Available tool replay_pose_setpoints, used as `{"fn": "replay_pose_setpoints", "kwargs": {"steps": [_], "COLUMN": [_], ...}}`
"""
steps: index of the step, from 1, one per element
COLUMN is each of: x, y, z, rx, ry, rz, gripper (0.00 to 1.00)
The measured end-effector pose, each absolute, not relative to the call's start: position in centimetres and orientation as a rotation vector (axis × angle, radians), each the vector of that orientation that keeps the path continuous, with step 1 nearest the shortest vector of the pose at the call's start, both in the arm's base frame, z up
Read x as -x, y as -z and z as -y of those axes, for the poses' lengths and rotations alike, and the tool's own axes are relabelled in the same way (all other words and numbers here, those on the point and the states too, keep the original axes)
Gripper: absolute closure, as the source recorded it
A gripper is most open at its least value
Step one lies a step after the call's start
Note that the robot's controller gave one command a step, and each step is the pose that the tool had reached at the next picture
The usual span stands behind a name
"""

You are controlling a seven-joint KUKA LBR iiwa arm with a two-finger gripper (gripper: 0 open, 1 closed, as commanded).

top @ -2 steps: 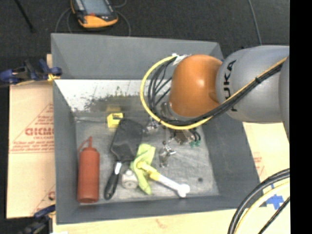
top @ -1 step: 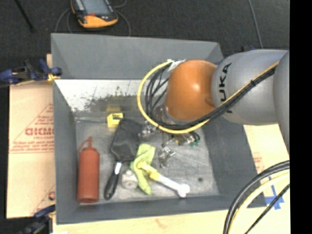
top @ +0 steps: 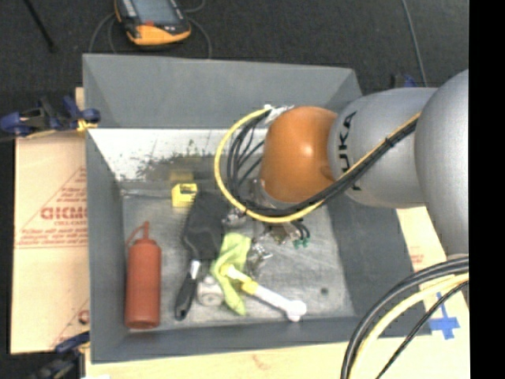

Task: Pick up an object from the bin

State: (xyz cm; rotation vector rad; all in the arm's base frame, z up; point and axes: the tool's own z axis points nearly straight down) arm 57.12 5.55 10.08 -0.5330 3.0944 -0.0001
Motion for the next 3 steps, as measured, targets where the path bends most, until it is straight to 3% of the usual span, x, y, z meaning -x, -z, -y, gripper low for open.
{"fn": "replay_pose_setpoints", "kwargs": {"steps": [1, 2, 3], "x": [-58.5, -58.5, -58.7], "y": [-7.5, -7.5, -21.9], "z": [-7.1, -7.1, -8.3], "rx": [0.947, 0.946, 0.936], "ry": [0.005, 0.004, 0.001], "rz": [-2.985, -2.985, -2.993], "gripper": [1.00, 1.00, 1.00]}}
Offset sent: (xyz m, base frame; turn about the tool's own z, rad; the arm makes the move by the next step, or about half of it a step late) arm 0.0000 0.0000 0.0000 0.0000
